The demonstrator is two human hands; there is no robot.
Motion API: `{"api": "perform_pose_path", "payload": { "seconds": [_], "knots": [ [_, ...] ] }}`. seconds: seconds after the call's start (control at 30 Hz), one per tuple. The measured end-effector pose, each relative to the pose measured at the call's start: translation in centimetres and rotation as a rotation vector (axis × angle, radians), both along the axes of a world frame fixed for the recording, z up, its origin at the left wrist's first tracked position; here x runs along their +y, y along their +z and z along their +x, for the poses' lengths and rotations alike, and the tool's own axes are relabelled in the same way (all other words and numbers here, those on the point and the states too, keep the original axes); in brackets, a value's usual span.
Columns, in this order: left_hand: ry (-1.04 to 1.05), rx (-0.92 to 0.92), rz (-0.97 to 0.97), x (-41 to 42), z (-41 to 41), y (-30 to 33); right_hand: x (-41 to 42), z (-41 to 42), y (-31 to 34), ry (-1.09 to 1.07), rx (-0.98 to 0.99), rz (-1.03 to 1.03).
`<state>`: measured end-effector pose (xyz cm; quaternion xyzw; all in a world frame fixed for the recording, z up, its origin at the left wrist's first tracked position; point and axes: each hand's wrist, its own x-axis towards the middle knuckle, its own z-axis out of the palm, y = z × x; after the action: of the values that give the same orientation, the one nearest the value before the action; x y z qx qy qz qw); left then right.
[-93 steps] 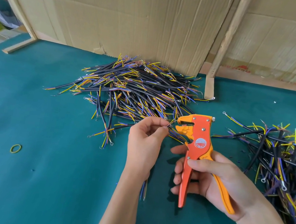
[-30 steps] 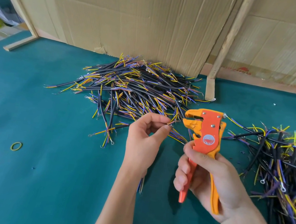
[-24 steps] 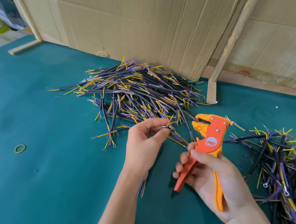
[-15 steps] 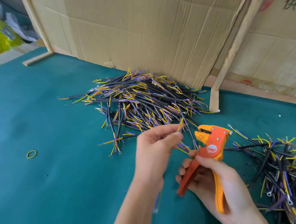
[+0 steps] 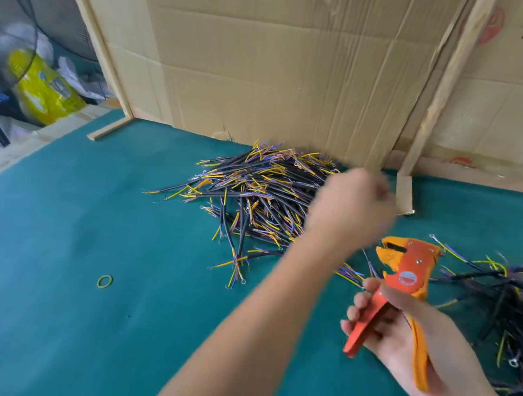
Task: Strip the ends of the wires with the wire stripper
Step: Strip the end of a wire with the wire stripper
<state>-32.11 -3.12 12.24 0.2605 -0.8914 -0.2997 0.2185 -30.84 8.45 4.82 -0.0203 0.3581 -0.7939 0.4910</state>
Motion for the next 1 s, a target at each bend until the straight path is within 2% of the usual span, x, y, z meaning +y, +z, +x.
{"api": "perform_pose_path", "payload": {
  "seconds": [0.03, 0.07, 0.13, 0.17, 0.27, 0.37, 0.43, 0.57, 0.63, 0.73, 0.87, 0.93, 1.0],
  "knots": [
    [0.136, -0.016, -0.021, -2.9, 1.7, -0.9, 3.4, -1.2, -2.9, -0.119, 0.111, -0.056],
    [0.280, -0.042, -0.025, -5.5, 4.0, -1.9, 3.3, -0.8, -3.0, -0.116, 0.086, -0.037],
    [0.537, -0.165, 0.021, -9.2, 8.6, -3.8, 4.3, -3.1, -1.6, -0.157, 0.196, 0.058],
    [0.609, -0.241, 0.053, -10.2, 10.4, -4.8, 4.1, -2.4, -1.5, -0.193, 0.198, 0.016],
    [0.635, -0.387, 0.117, -11.3, 13.2, -7.2, 4.2, -3.6, -1.5, -0.401, 0.240, -0.016],
    [0.656, -0.317, 0.177, -11.3, 13.2, -7.9, 4.8, -3.9, -1.0, -0.568, 0.292, -0.025],
    [0.661, -0.334, 0.171, -11.2, 12.6, -7.6, 5.2, -4.7, -1.1, -0.683, 0.336, 0.008],
    [0.661, -0.343, 0.152, -10.8, 12.2, -7.3, 5.3, -5.4, -0.9, -0.836, 0.661, 0.195],
    [0.659, -0.293, 0.193, -11.0, 12.6, -7.1, 4.9, -5.3, -1.0, -0.891, 0.718, 0.283],
    [0.650, -0.163, 0.244, -11.6, 13.7, -6.4, 4.7, -5.5, -1.6, -0.882, 0.666, 0.258],
    [0.627, 0.111, 0.343, -12.0, 14.7, -5.4, 4.7, -5.3, -2.0, -0.709, 0.537, 0.145],
    [0.639, 0.218, 0.245, -11.9, 14.6, -4.5, 4.5, -5.0, -2.2, -0.609, 0.502, 0.122],
    [0.619, 0.220, 0.124, -11.9, 14.0, -3.5, 4.2, -4.4, -2.2, -0.524, 0.476, 0.117]
  ]
}}
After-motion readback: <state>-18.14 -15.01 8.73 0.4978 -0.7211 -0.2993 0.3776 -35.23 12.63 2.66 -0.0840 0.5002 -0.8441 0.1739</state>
